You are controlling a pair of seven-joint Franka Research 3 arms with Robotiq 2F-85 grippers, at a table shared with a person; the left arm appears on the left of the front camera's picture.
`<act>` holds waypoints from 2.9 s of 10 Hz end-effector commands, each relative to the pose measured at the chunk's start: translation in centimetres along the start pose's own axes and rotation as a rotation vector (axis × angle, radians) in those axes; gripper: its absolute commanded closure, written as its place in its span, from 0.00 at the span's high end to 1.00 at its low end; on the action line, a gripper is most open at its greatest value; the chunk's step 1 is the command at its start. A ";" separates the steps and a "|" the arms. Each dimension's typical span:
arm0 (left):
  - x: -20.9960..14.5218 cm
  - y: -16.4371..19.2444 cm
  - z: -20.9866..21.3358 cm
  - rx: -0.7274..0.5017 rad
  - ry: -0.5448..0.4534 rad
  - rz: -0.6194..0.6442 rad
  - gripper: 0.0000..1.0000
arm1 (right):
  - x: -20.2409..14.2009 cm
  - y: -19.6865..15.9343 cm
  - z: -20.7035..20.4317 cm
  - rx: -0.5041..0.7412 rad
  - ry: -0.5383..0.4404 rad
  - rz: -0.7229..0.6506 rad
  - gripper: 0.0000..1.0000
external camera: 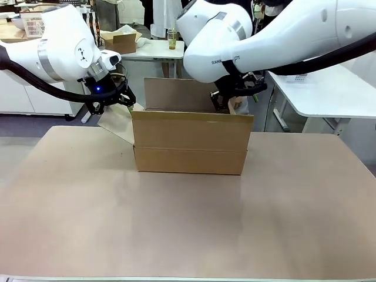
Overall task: Pack the gift set into the box.
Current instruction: Place both hands on the side flaps of the Package Box and spread them outward.
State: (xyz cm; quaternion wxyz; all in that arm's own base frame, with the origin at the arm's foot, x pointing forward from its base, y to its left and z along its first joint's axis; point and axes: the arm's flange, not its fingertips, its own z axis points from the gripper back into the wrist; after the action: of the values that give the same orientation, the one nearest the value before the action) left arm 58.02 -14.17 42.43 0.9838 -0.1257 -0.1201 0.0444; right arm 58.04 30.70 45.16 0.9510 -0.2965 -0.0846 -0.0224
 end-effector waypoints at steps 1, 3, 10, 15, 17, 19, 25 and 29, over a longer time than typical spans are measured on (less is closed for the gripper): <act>0.0 -0.1 0.3 0.018 0.003 0.013 1.00 | -1.7 -3.1 -1.2 0.061 -0.026 0.049 1.00; 0.0 -0.1 0.3 0.018 0.003 0.013 1.00 | -2.5 -4.6 -1.6 0.159 -0.012 0.109 1.00; 0.0 -0.1 0.3 0.018 0.003 0.013 1.00 | 0.1 -5.7 -3.8 0.214 0.050 0.094 1.00; 0.0 -0.1 0.3 0.018 0.003 0.013 1.00 | 1.0 -13.1 -12.0 0.616 0.103 0.188 1.00; 0.0 -0.1 0.3 0.018 0.003 0.013 1.00 | 1.3 -14.6 -14.7 0.798 0.091 0.235 1.00; 0.0 -0.1 0.3 0.018 0.003 0.013 1.00 | 1.5 -15.8 -17.6 0.952 0.112 0.280 1.00; 0.0 -0.1 0.3 0.018 0.003 0.013 1.00 | 1.6 -16.0 -23.7 1.365 0.102 0.404 1.00; 0.0 -0.1 0.3 0.018 0.003 0.013 1.00 | 1.9 -17.4 -22.2 1.269 0.060 0.359 1.00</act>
State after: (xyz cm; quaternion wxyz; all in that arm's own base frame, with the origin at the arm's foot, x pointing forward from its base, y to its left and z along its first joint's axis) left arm 58.03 -14.16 42.45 0.9838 -0.1257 -0.1201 0.0445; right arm 61.79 3.55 37.30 0.9245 0.3299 -0.0057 0.1909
